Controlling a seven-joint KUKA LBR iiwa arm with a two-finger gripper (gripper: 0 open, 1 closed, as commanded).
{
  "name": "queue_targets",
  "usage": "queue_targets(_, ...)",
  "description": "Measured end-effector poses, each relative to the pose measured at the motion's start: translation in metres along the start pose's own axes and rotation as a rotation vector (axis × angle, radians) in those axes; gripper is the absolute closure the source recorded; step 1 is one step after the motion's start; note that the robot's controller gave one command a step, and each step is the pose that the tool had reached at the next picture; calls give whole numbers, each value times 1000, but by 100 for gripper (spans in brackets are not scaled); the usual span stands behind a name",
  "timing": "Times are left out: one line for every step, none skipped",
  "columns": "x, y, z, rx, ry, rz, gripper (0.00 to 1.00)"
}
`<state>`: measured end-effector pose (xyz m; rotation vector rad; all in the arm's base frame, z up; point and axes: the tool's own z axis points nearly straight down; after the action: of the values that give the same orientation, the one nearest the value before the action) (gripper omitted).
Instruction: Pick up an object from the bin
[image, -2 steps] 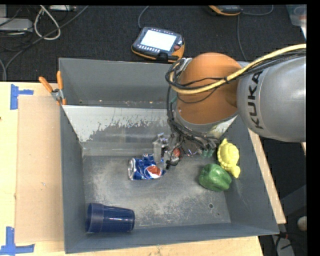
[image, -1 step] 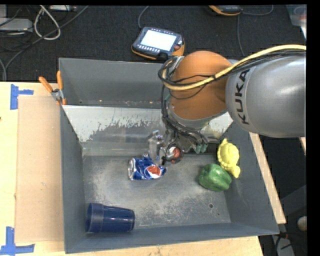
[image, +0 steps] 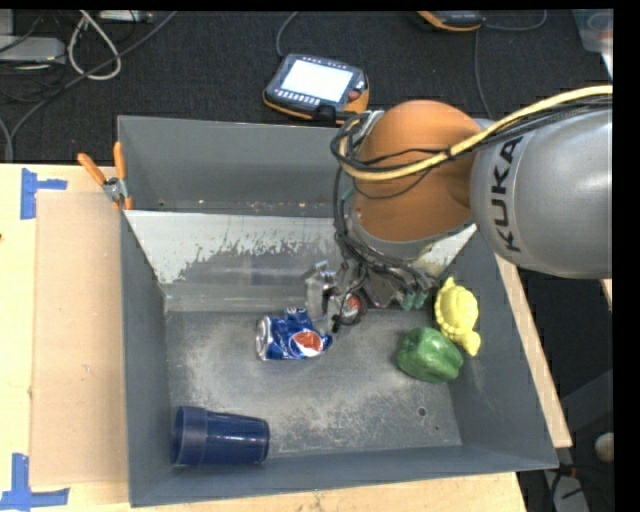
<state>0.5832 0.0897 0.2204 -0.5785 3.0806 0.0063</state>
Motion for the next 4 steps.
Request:
queue_targets(-7, 42, 79, -2, 17, 104, 100)
queue_targets(-39, 71, 51, 2, -11, 81, 100)
queue_targets(-5, 49, -47, 0, 11, 97, 100)
queue_targets(-26, 15, 4, 2, -2, 28, 100)
